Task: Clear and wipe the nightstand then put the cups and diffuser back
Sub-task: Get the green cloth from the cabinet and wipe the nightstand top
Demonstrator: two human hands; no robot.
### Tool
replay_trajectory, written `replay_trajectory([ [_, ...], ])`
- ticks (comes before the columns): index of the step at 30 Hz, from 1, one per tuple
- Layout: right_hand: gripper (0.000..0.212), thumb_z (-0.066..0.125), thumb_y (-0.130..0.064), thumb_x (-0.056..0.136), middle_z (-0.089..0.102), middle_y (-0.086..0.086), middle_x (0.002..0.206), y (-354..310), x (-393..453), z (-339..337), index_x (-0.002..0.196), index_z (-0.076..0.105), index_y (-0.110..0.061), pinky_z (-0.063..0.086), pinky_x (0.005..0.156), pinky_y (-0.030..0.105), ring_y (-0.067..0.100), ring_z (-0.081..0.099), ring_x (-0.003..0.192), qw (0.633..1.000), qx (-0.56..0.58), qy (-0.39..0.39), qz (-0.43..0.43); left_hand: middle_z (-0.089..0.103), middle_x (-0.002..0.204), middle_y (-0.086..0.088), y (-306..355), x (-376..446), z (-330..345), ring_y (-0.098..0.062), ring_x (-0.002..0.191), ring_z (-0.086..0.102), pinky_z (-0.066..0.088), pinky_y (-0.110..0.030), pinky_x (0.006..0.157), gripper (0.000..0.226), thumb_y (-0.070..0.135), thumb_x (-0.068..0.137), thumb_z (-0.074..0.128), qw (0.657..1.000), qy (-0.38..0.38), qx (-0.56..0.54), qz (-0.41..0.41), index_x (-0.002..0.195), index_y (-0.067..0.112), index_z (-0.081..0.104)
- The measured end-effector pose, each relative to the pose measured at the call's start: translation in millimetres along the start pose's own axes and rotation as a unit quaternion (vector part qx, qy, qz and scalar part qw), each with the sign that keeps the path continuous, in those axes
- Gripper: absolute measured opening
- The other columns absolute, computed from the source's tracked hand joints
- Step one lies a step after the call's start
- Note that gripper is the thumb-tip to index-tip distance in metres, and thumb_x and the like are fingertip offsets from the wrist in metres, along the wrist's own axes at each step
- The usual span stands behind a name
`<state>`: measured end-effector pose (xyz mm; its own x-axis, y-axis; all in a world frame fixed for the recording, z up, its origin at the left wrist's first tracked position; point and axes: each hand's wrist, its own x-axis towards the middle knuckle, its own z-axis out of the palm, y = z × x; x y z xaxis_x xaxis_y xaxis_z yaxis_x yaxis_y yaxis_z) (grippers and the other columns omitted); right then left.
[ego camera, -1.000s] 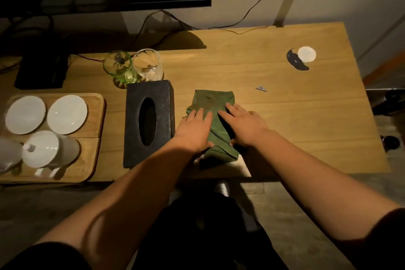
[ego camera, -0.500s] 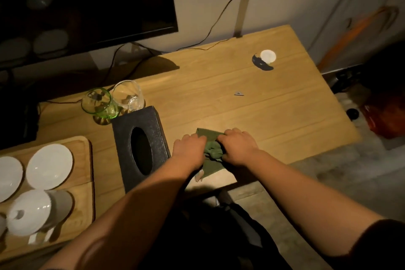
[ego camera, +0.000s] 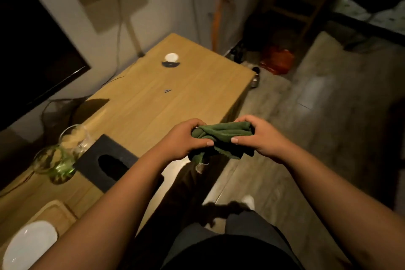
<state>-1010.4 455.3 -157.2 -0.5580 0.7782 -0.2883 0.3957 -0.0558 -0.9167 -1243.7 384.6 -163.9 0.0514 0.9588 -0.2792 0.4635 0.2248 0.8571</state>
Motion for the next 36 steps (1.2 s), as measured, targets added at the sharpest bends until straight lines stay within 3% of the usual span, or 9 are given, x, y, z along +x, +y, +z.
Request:
replay_trajectory([
  [4, 0.023, 0.074, -0.01, 0.082, 0.068, 0.001, 0.084, 18, -85, -39, 0.101, 0.062, -0.015, 0.052, 0.058, 0.026, 0.011, 0.067, 0.071, 0.983, 0.136, 0.126, 0.001, 0.071, 0.1, -0.004, 62, 4, 50, -0.018, 0.091, 0.069, 0.056, -0.032, 0.079, 0.027, 0.018, 0.081, 0.076, 0.991, -0.062, -0.088, 0.077, 0.106, 0.017, 0.063],
  [9, 0.026, 0.071, -0.005, 0.083, 0.068, 0.006, 0.097, 54, -189, -88, 0.106, 0.061, -0.015, 0.054, 0.071, 0.028, 0.015, 0.068, 0.086, 0.923, 0.24, 0.301, -0.019, 0.066, 0.116, 0.001, 142, 9, 138, -0.007, 0.105, 0.063, 0.051, -0.022, 0.09, 0.037, 0.011, 0.087, 0.068, 0.971, -0.158, -0.051, 0.174, 0.122, 0.019, 0.059],
  [12, 0.028, 0.068, 0.0, 0.083, 0.07, 0.006, 0.094, 78, -265, -117, 0.108, 0.06, -0.009, 0.055, 0.068, 0.026, 0.016, 0.069, 0.085, 0.884, 0.288, 0.366, -0.028, 0.066, 0.104, -0.002, 184, 7, 210, -0.006, 0.09, 0.067, 0.053, -0.02, 0.077, 0.023, 0.001, 0.089, 0.061, 0.953, -0.229, -0.087, 0.179, 0.109, 0.014, 0.06],
  [16, 0.032, 0.07, -0.011, 0.076, 0.073, 0.009, 0.095, 113, -374, -152, 0.107, 0.062, -0.01, 0.056, 0.066, 0.03, 0.022, 0.071, 0.086, 0.825, 0.362, 0.432, -0.035, 0.063, 0.092, -0.011, 237, -8, 322, -0.021, 0.079, 0.06, 0.052, -0.03, 0.065, 0.021, -0.004, 0.091, 0.055, 0.924, -0.328, -0.126, 0.152, 0.09, 0.017, 0.059],
  [19, 0.034, 0.069, -0.018, 0.077, 0.072, 0.013, 0.101, 140, -449, -173, 0.109, 0.063, -0.01, 0.057, 0.068, 0.034, 0.027, 0.071, 0.09, 0.774, 0.388, 0.5, -0.02, 0.06, 0.085, -0.008, 272, -26, 399, -0.019, 0.07, 0.056, 0.045, -0.027, 0.052, 0.018, 0.004, 0.093, 0.056, 0.9, -0.397, -0.112, 0.139, 0.085, 0.02, 0.059],
  [24, 0.008, 0.066, -0.021, 0.088, 0.072, 0.014, 0.1, 186, -567, -197, 0.094, 0.071, -0.02, 0.057, 0.076, 0.04, 0.03, 0.07, 0.092, 0.714, 0.353, 0.604, 0.028, 0.056, 0.072, -0.004, 327, -71, 528, -0.015, 0.058, 0.053, 0.042, -0.028, 0.049, 0.017, 0.032, 0.091, 0.063, 0.887, -0.437, -0.042, 0.144, 0.077, 0.021, 0.061],
  [30, 0.014, 0.072, -0.018, 0.084, 0.073, 0.009, 0.096, 236, -685, -210, 0.096, 0.071, -0.024, 0.057, 0.065, 0.035, 0.027, 0.072, 0.086, 0.635, 0.35, 0.687, 0.041, 0.064, 0.087, -0.009, 377, -119, 662, -0.018, 0.071, 0.063, 0.051, -0.028, 0.059, 0.017, 0.008, 0.084, 0.069, 0.846, -0.511, 0.023, 0.152, 0.081, 0.021, 0.057],
  [34, 0.023, 0.075, -0.018, 0.08, 0.071, 0.009, 0.105, 264, -731, -221, 0.101, 0.07, -0.025, 0.058, 0.073, 0.042, 0.029, 0.071, 0.093, 0.58, 0.377, 0.72, 0.041, 0.065, 0.105, -0.009, 402, -132, 728, -0.026, 0.085, 0.07, 0.059, -0.036, 0.067, 0.027, 0.011, 0.083, 0.071, 0.82, -0.554, 0.037, 0.139, 0.101, 0.028, 0.06],
  [36, 0.035, 0.079, -0.02, 0.075, 0.071, 0.001, 0.107, 274, -749, -229, 0.106, 0.067, -0.031, 0.058, 0.074, 0.042, 0.023, 0.071, 0.094, 0.581, 0.36, 0.728, 0.057, 0.066, 0.106, -0.008, 416, -132, 762, -0.024, 0.088, 0.071, 0.06, -0.037, 0.071, 0.03, 0.015, 0.082, 0.073, 0.819, -0.553, 0.052, 0.145, 0.106, 0.029, 0.062],
])
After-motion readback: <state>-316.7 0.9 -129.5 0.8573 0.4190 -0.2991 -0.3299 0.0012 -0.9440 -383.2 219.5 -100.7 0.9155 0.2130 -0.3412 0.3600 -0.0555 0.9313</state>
